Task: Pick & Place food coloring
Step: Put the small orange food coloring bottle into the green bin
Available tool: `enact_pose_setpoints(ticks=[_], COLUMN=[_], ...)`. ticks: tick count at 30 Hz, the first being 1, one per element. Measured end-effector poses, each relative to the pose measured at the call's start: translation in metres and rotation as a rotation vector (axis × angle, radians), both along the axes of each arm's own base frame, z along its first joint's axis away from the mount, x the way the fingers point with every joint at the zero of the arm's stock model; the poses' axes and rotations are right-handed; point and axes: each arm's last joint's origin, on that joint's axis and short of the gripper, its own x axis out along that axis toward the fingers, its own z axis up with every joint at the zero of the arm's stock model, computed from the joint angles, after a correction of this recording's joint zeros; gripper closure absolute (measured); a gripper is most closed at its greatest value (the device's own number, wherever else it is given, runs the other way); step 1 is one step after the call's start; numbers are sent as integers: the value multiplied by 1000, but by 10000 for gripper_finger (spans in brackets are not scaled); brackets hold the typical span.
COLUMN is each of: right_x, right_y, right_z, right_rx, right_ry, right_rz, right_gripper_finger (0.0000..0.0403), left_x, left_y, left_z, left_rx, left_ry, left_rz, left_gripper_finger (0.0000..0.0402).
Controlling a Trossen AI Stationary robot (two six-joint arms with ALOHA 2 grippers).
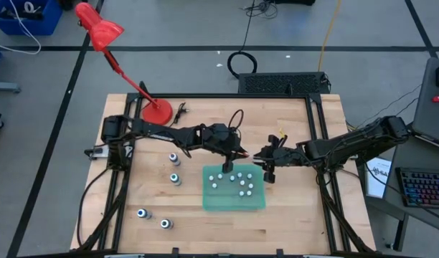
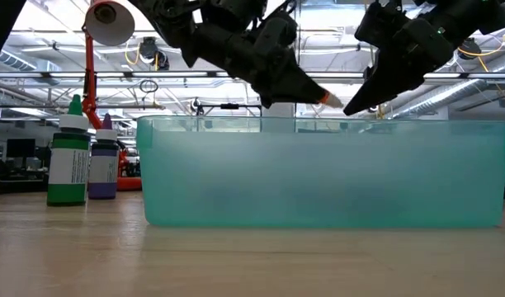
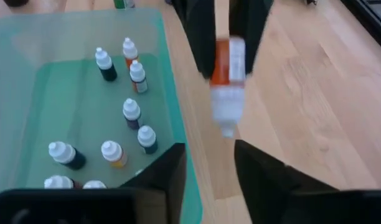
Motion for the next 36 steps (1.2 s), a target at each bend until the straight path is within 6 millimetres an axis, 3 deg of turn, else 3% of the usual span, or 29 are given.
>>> enact_pose_setpoints(ticks=[5,9,19,23,29,36], right_x=[-3,-7,-7,1,7,9], right_y=[-1,-2,-8,-12,-13,-13], right_z=[2,5,8,17,24,29], right_rx=[28,36,-122,-203,-257,-231], right_ry=[-4,0,-36,-207,-455,-522], right_rz=[-23,-34,-158,-177,-56,4], right_gripper_finger=[241,234,245,242,239,250], left_x=[-5,-8,-42,-52,-56,-59], left_y=[-1,5,33,32,31,31], left_z=[8,2,-5,-5,-13,-18], left_rx=[38,38,-97,-93,-103,-111], left_ry=[-16,-84,-559,-653,-623,-608], left_rz=[-15,-23,-85,-94,-87,-75], left_gripper_finger=[344,347,347,348,348,348])
